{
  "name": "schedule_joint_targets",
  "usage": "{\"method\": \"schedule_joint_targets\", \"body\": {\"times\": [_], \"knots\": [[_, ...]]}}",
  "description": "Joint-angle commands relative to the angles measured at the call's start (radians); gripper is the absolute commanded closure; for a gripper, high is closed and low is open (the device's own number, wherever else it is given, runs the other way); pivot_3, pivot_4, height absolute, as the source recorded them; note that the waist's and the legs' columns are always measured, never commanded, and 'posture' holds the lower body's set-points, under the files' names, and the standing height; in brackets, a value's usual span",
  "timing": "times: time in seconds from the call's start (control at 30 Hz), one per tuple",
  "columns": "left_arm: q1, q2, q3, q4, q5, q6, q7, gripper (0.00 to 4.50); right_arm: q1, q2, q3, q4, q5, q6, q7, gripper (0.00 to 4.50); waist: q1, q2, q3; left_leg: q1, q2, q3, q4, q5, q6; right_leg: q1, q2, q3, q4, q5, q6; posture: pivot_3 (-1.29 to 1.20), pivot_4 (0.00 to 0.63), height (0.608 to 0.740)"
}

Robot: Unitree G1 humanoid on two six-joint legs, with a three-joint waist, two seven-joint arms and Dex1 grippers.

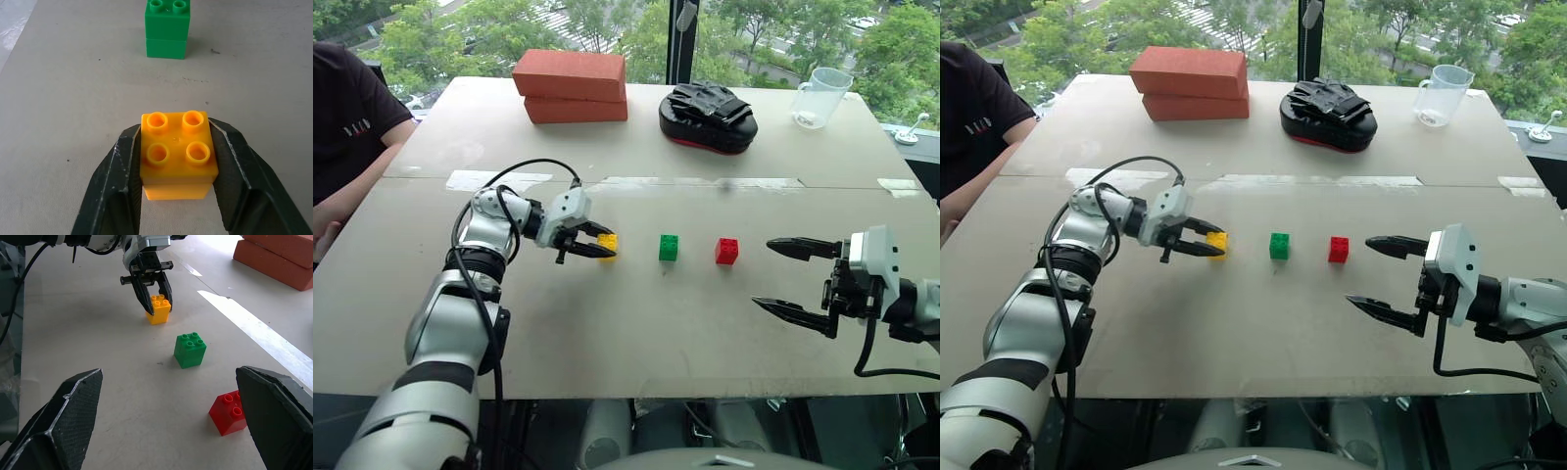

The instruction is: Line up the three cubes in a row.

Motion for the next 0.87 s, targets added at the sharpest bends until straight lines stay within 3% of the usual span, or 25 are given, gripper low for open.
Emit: {"method": "schedule_joint_targets", "body": {"times": [0.03, 0.1, 0.27, 0.47, 0.57, 0.63, 0.77, 0.87], "knots": [[-0.025, 0.0, 0.038, -0.005, -0.005, -0.016, -0.002, 0.96, 0.001, -0.018, -0.039, -0.035, 0.023, 0.001, 0.0, 0.0, -0.001, 0.0, 0.0, 0.0, 0.0, 0.0, 0.0, 0.0, 0.0, 0.0, 0.0, 0.0, 0.0, 0.0, 0.0, 0.0, 0.15, 0.74], [-0.014, 0.006, 0.055, -0.023, -0.015, -0.012, 0.003, 0.12, 0.006, -0.02, -0.041, -0.035, 0.023, 0.0, 0.001, 0.0, -0.001, 0.0, 0.0, 0.0, 0.0, 0.0, 0.0, 0.0, 0.0, 0.0, 0.0, 0.0, 0.0, 0.001, 0.001, 0.0, 0.15, 0.74], [0.125, 0.079, 0.164, -0.242, -0.115, 0.131, 0.023, 0.05, 0.05, -0.022, -0.068, -0.02, 0.004, -0.007, -0.011, 0.0, -0.005, 0.0, 0.0, 0.0, 0.001, 0.0, -0.001, 0.0, 0.0, 0.0, -0.001, 0.001, 0.0, 0.001, 0.002, 0.0, 0.15, 0.74], [0.58, 0.153, 0.382, -0.888, -0.296, 0.538, 0.294, 0.05, 0.184, 0.007, -0.114, 0.033, -0.087, -0.065, -0.032, 0.0, -0.01, 0.001, 0.0, 0.001, 0.004, 0.0, -0.001, 0.0, -0.001, 0.0, -0.002, 0.005, 0.0, 0.001, 0.003, 0.0, 0.15, 0.74], [0.975, 0.082, 0.595, -1.27, -0.382, 0.715, 0.525, 0.05, 0.286, 0.054, -0.179, 0.086, -0.134, -0.118, -0.054, 0.0, -0.016, 0.001, 0.0, 0.002, 0.004, 0.0, -0.002, -0.001, -0.002, 0.001, -0.004, 0.006, -0.001, 0.0, 0.002, 0.0, 0.15, 0.74], [1.154, 0.035, 0.667, -1.42, -0.414, 0.772, 0.608, 0.05, 0.324, 0.083, -0.208, 0.118, -0.163, -0.151, -0.075, 0.0, -0.017, 0.002, 0.0, 0.003, 0.003, 0.0, -0.003, -0.002, -0.003, 0.002, -0.006, 0.006, -0.004, -0.001, 0.001, 0.0, 0.15, 0.74], [1.328, -0.034, 0.707, -1.546, -0.443, 0.783, 0.693, 0.05, 0.372, 0.11, -0.226, 0.186, -0.218, -0.207, -0.084, 0.0, 0.004, 0.009, 0.0, 0.004, 0.003, -0.002, -0.003, -0.004, -0.007, 0.001, -0.009, -0.001, -0.005, -0.001, 0.0, 0.0, 0.15, 0.74], [1.371, -0.07, 0.715, -1.575, -0.481, 0.789, 0.732, 0.05, 0.396, 0.117, -0.225, 0.221, -0.229, -0.232, -0.074, 0.0, 0.006, 0.017, -0.004, 0.003, 0.004, -0.004, -0.005, -0.004, -0.007, 0.004, -0.01, -0.003, -0.012, -0.001, 0.0, 0.0, 0.15, 0.74]]}}
